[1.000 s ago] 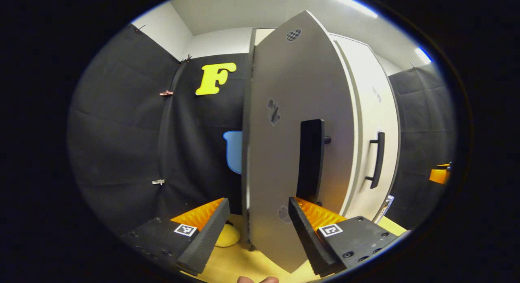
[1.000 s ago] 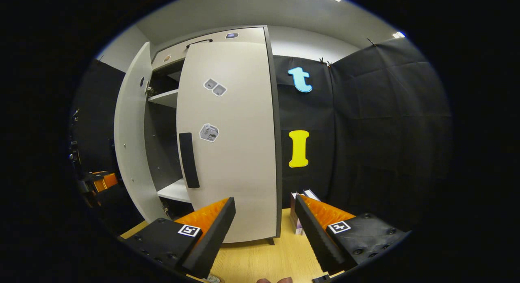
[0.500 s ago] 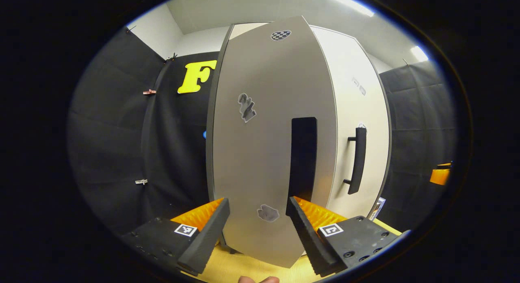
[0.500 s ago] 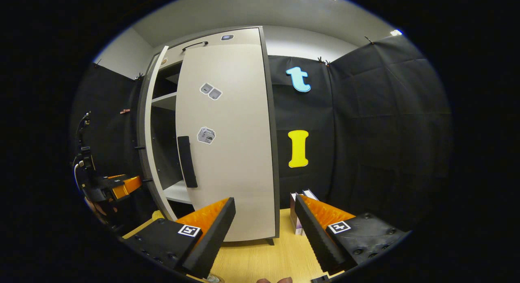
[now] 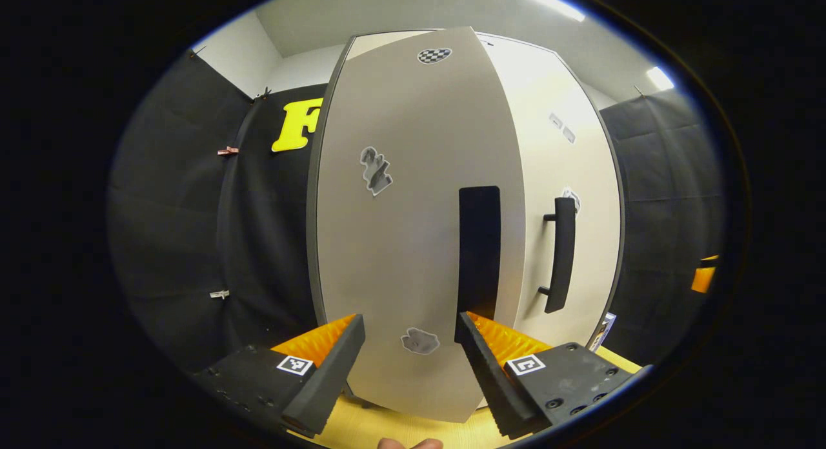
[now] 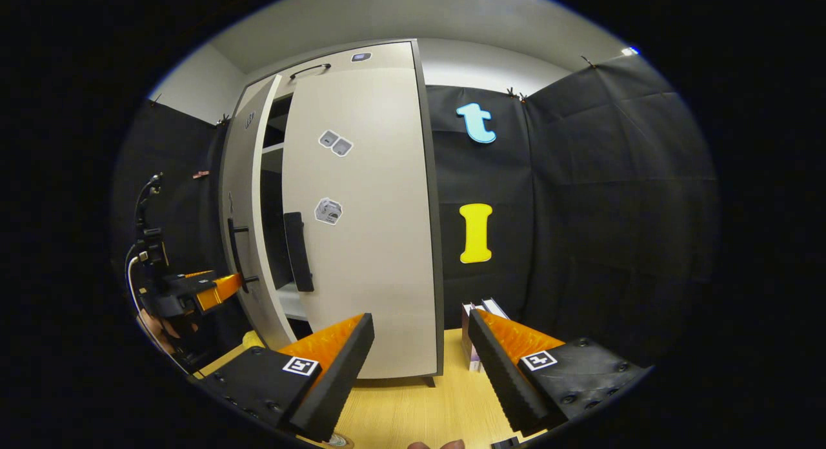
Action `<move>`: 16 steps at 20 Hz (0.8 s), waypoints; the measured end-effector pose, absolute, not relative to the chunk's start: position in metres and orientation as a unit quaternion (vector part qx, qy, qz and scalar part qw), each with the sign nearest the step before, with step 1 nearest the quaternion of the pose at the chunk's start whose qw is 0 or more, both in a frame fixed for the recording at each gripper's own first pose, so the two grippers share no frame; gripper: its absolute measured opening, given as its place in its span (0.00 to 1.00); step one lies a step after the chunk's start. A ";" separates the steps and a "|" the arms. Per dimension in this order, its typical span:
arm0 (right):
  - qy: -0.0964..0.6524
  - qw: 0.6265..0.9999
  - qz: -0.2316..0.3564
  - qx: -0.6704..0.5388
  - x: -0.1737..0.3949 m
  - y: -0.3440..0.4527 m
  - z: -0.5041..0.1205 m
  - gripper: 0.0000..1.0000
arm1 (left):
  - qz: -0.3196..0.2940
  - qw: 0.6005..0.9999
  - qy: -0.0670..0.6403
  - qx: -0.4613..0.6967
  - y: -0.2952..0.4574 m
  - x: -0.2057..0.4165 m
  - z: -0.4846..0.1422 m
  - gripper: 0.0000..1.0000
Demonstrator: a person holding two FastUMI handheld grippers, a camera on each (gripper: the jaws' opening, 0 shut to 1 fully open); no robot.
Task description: Grasp the bottle in the cabinet with the left hand and place it on the coaster, then close the right door with the right hand and the left door with the left hand.
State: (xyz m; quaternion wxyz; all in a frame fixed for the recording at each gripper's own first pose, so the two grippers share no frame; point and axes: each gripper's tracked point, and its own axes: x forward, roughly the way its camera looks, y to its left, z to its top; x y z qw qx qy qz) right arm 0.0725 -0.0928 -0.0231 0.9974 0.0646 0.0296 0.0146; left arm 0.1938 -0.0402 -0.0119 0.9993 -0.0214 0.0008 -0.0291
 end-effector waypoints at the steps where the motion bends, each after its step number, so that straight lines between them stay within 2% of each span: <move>1: 0.029 0.997 0.016 0.065 0.072 -0.091 -0.022 0.97 | -0.032 0.999 0.001 -0.022 -0.041 0.193 -0.012 0.90; 2: 0.027 0.997 0.018 0.065 0.070 -0.089 -0.020 0.98 | -0.033 0.999 0.000 -0.021 -0.041 0.190 -0.010 0.97; 7: 0.021 0.997 0.025 0.067 0.063 -0.078 -0.014 0.97 | -0.040 0.999 -0.005 -0.015 -0.037 0.172 -0.003 0.94; 8: 0.019 0.997 0.027 0.067 0.062 -0.074 -0.012 0.97 | -0.041 0.999 -0.005 -0.016 -0.036 0.167 -0.001 0.90; 9: 0.018 0.997 0.030 0.067 0.059 -0.071 -0.010 0.97 | -0.042 0.999 -0.004 -0.017 -0.033 0.163 0.000 0.93; 16: 0.010 0.997 0.042 0.070 0.044 -0.050 -0.001 0.98 | -0.038 0.999 -0.003 -0.017 -0.014 0.120 0.004 0.94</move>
